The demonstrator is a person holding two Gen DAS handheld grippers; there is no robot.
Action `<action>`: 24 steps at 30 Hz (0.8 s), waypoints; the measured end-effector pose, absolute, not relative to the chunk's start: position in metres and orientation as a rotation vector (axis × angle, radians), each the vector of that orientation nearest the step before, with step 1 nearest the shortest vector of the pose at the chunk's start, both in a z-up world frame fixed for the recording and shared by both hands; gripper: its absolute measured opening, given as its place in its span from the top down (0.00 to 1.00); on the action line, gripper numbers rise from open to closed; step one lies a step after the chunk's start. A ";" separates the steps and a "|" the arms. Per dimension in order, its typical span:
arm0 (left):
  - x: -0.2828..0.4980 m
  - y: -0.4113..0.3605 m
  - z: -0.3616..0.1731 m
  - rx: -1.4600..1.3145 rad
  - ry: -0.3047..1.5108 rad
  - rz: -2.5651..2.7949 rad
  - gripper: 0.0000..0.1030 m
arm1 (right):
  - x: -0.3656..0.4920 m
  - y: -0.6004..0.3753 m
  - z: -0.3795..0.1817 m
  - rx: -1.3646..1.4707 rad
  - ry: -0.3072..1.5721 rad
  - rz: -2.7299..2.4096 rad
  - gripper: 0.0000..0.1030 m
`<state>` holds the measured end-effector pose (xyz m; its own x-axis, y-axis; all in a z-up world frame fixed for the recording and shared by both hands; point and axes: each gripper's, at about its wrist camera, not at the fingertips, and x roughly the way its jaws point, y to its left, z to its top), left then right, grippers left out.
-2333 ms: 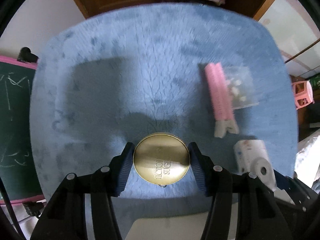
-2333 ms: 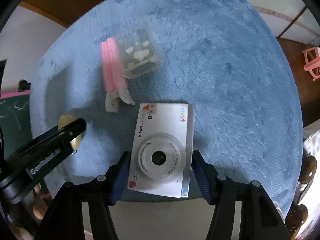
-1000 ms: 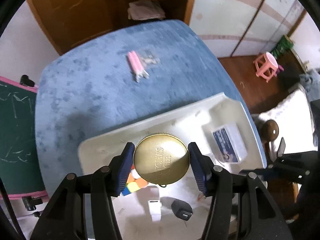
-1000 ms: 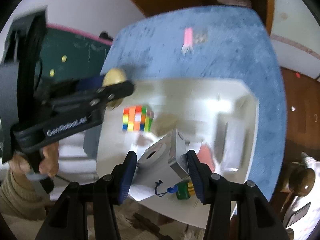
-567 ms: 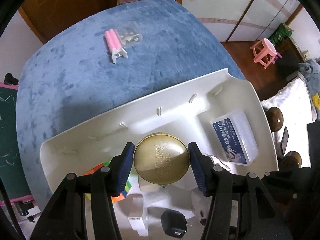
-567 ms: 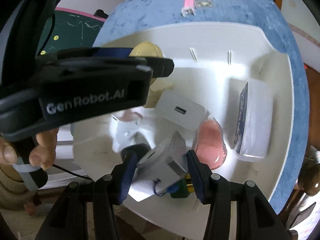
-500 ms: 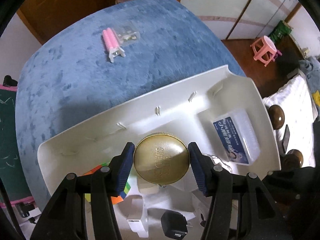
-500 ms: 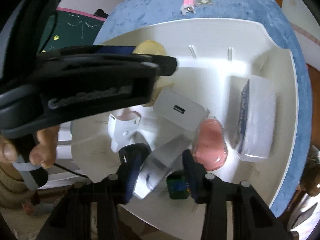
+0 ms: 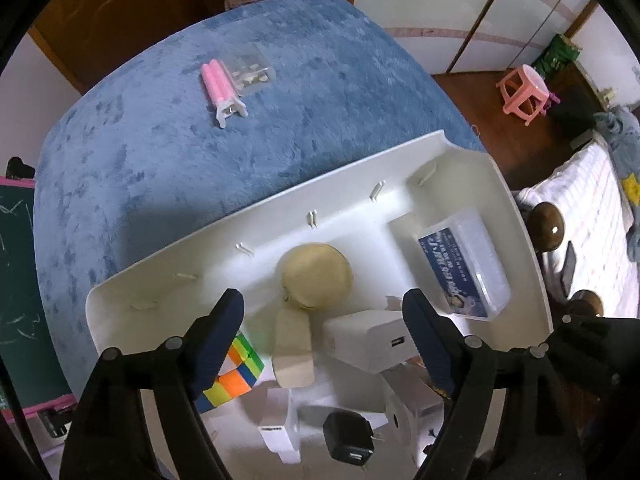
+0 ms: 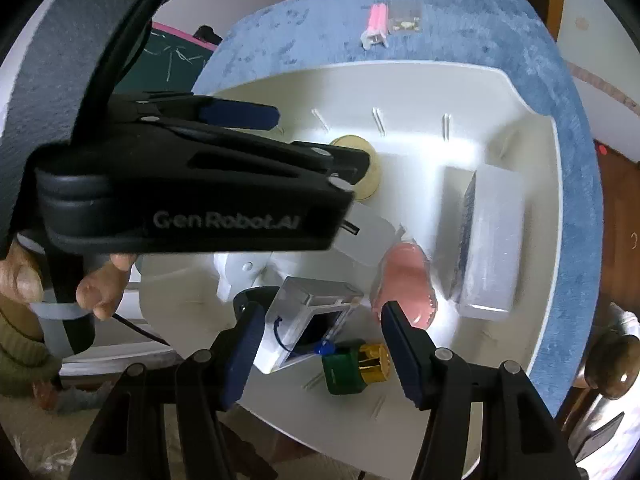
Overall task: Organize rigid objects
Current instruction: 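Move both grippers back over the pink hair roller and small clear box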
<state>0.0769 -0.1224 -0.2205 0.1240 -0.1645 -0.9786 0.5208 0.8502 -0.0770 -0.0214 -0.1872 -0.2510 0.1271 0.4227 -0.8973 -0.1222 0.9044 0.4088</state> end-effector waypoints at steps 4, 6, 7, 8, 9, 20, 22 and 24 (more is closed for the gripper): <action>0.080 -0.117 -0.205 0.286 1.340 -0.515 0.18 | -0.026 -0.193 -0.235 0.245 1.359 0.408 0.40; 0.082 -0.115 -0.197 0.275 1.328 -0.514 0.18 | -0.026 -0.197 -0.228 0.242 1.343 0.407 0.40; 0.083 -0.113 -0.193 0.266 1.322 -0.515 0.18 | -0.026 -0.199 -0.224 0.243 1.332 0.407 0.40; 0.084 -0.112 -0.189 0.259 1.315 -0.514 0.18 | -0.026 -0.200 -0.221 0.243 1.326 0.407 0.40; 0.086 -0.111 -0.185 0.251 1.307 -0.513 0.18 | -0.024 -0.201 -0.218 0.244 1.319 0.408 0.40; 0.108 -0.104 -0.142 0.216 1.225 -0.492 0.18 | -0.004 -0.211 -0.175 0.218 1.213 0.395 0.40; 0.115 -0.102 -0.137 0.211 1.217 -0.478 0.18 | 0.002 -0.212 -0.169 0.210 1.196 0.389 0.40; 0.121 -0.099 -0.133 0.209 1.211 -0.464 0.18 | 0.008 -0.214 -0.162 0.203 1.179 0.380 0.40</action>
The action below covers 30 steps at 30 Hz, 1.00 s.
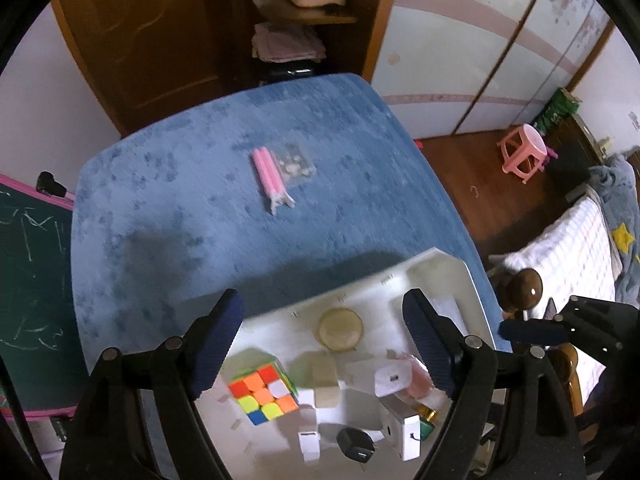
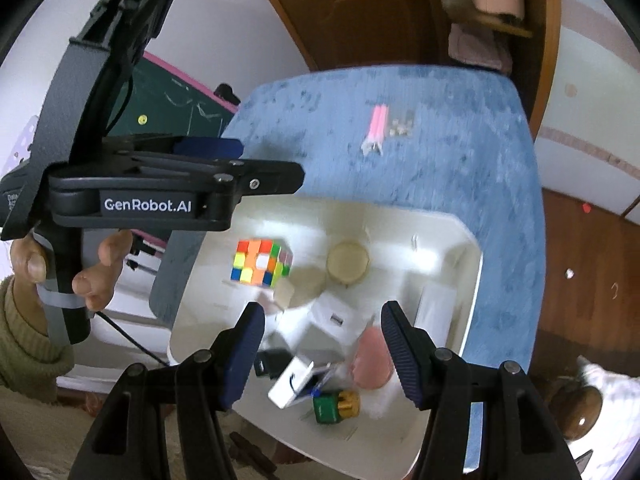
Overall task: Organize rigid objects
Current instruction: 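Move both grippers back over the pink hair roller and small clear box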
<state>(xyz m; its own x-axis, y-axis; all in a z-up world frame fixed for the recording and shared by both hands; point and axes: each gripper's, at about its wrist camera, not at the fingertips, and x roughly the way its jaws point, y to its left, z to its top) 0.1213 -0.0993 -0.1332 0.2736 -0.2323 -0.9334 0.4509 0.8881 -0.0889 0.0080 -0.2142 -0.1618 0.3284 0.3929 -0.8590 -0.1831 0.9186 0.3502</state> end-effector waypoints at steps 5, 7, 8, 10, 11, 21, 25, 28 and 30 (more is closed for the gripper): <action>0.141 -0.096 -0.128 0.207 1.200 -0.433 0.18 | 0.027 -0.218 -0.147 0.185 1.145 0.353 0.40; 0.151 -0.097 -0.128 0.206 1.197 -0.420 0.18 | 0.038 -0.218 -0.143 0.172 1.139 0.335 0.40; 0.155 -0.097 -0.129 0.205 1.197 -0.413 0.18 | 0.043 -0.219 -0.142 0.168 1.137 0.327 0.40; 0.168 -0.098 -0.132 0.199 1.200 -0.397 0.18 | 0.055 -0.221 -0.137 0.160 1.131 0.304 0.40; 0.174 -0.099 -0.135 0.197 1.201 -0.388 0.18 | 0.060 -0.222 -0.136 0.159 1.127 0.294 0.40; 0.230 -0.109 -0.192 0.178 1.301 -0.341 0.18 | 0.149 -0.257 -0.139 0.272 1.117 0.109 0.40; 0.246 -0.114 -0.221 0.173 1.336 -0.332 0.18 | 0.185 -0.266 -0.157 0.336 1.132 0.074 0.40; 0.257 -0.114 -0.240 0.157 1.353 -0.326 0.18 | 0.210 -0.269 -0.178 0.373 1.160 0.064 0.40; 0.263 -0.113 -0.253 0.140 1.363 -0.315 0.18 | 0.226 -0.270 -0.195 0.399 1.188 0.053 0.40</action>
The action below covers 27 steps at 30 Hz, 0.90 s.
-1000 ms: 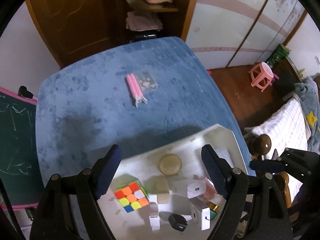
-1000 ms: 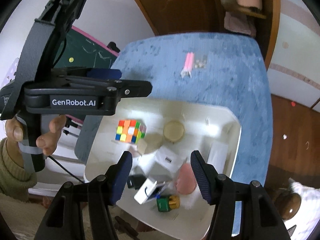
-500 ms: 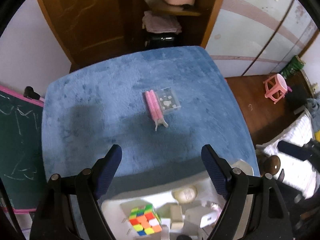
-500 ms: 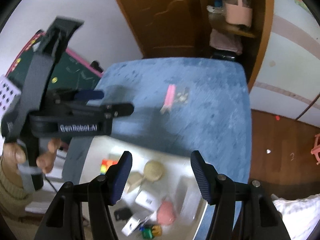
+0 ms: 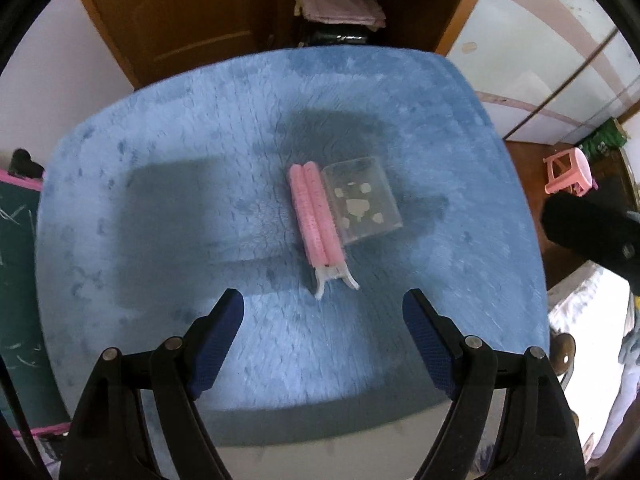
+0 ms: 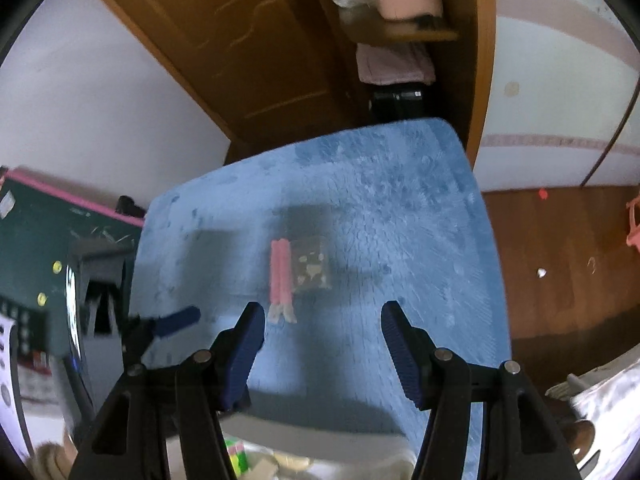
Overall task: Organize rigid objects
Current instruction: 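Move both grippers back over the pink hair roller and small clear box, then grasp the pink hair roller with the left gripper while the right gripper grasps the small clear box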
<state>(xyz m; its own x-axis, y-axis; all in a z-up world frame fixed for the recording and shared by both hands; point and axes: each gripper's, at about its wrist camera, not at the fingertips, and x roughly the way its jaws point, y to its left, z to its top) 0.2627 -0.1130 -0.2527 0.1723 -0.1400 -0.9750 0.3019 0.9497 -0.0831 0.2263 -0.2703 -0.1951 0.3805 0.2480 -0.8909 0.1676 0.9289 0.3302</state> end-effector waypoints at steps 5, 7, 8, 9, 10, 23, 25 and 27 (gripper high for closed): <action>0.274 -0.111 -0.282 0.103 1.399 -0.282 0.18 | 0.253 -0.273 -0.234 0.444 1.248 0.038 0.40; 0.277 -0.111 -0.290 0.092 1.403 -0.277 0.18 | 0.260 -0.274 -0.243 0.456 1.260 0.042 0.40; 0.279 -0.111 -0.293 0.090 1.404 -0.274 0.18 | 0.265 -0.274 -0.249 0.464 1.269 0.043 0.40; 0.281 -0.111 -0.295 0.091 1.405 -0.271 0.18 | 0.266 -0.274 -0.251 0.468 1.273 0.044 0.40; 0.282 -0.111 -0.298 0.091 1.403 -0.264 0.18 | 0.269 -0.273 -0.256 0.477 1.281 0.047 0.40; 0.297 -0.094 -0.313 0.070 1.412 -0.236 0.19 | 0.295 -0.254 -0.291 0.486 1.362 0.096 0.40; 0.297 -0.092 -0.312 0.070 1.409 -0.237 0.19 | 0.299 -0.251 -0.297 0.491 1.376 0.100 0.40; 0.296 -0.090 -0.311 0.076 1.401 -0.236 0.19 | 0.303 -0.247 -0.301 0.488 1.386 0.103 0.40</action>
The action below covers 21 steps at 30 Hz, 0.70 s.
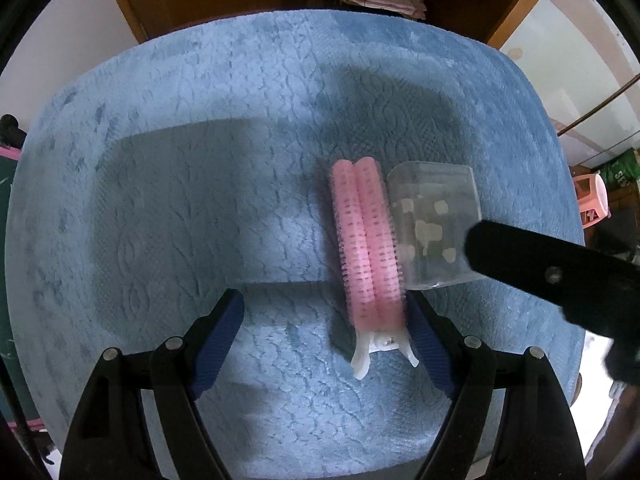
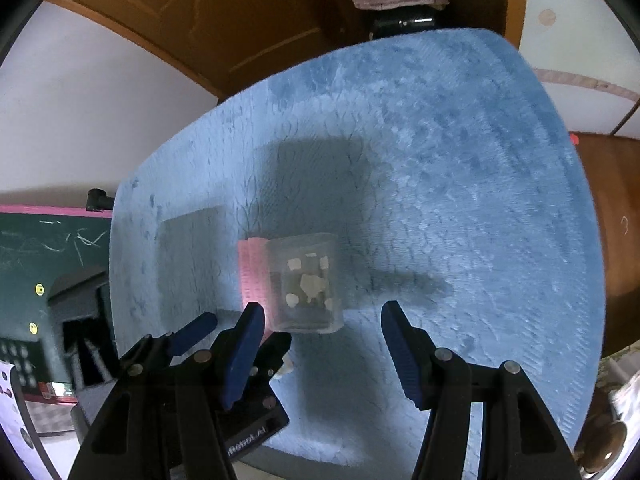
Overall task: Organize rigid objects
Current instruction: 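Grasp the pink hair roller with the left gripper while the right gripper grasps the small clear box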
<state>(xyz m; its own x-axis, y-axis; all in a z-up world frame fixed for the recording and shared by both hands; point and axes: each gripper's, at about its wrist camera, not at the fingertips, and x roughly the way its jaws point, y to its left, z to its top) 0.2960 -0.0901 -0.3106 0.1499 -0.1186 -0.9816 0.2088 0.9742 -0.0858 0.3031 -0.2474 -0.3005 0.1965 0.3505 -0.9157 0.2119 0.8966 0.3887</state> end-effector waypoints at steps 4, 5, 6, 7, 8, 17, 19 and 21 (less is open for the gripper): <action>0.295 -0.085 -0.305 0.084 1.390 -0.227 0.19 | 0.309 -0.239 -0.306 0.474 1.402 0.109 0.40; 0.296 -0.083 -0.305 0.085 1.388 -0.222 0.19 | 0.311 -0.236 -0.308 0.468 1.405 0.108 0.40; 0.297 -0.079 -0.304 0.081 1.384 -0.215 0.19 | 0.312 -0.235 -0.309 0.463 1.409 0.104 0.40; 0.297 -0.078 -0.301 0.079 1.381 -0.212 0.19 | 0.315 -0.232 -0.311 0.458 1.415 0.100 0.40; 0.297 -0.076 -0.299 0.077 1.376 -0.209 0.19 | 0.316 -0.231 -0.313 0.457 1.418 0.099 0.40; 0.296 -0.060 -0.288 0.045 1.355 -0.190 0.19 | 0.325 -0.213 -0.330 0.402 1.461 0.041 0.40; 0.296 -0.059 -0.287 0.036 1.358 -0.195 0.19 | 0.327 -0.208 -0.330 0.380 1.462 0.021 0.41; 0.298 -0.063 -0.290 0.032 1.364 -0.198 0.19 | 0.328 -0.205 -0.330 0.348 1.458 -0.008 0.51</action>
<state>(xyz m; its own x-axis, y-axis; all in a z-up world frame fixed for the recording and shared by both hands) 0.2979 -0.0633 -0.2902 0.1912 -0.1222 -0.9739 0.1595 0.9829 -0.0920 0.3278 -0.2054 -0.3298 0.1219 0.2048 -0.9712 0.2150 0.9498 0.2273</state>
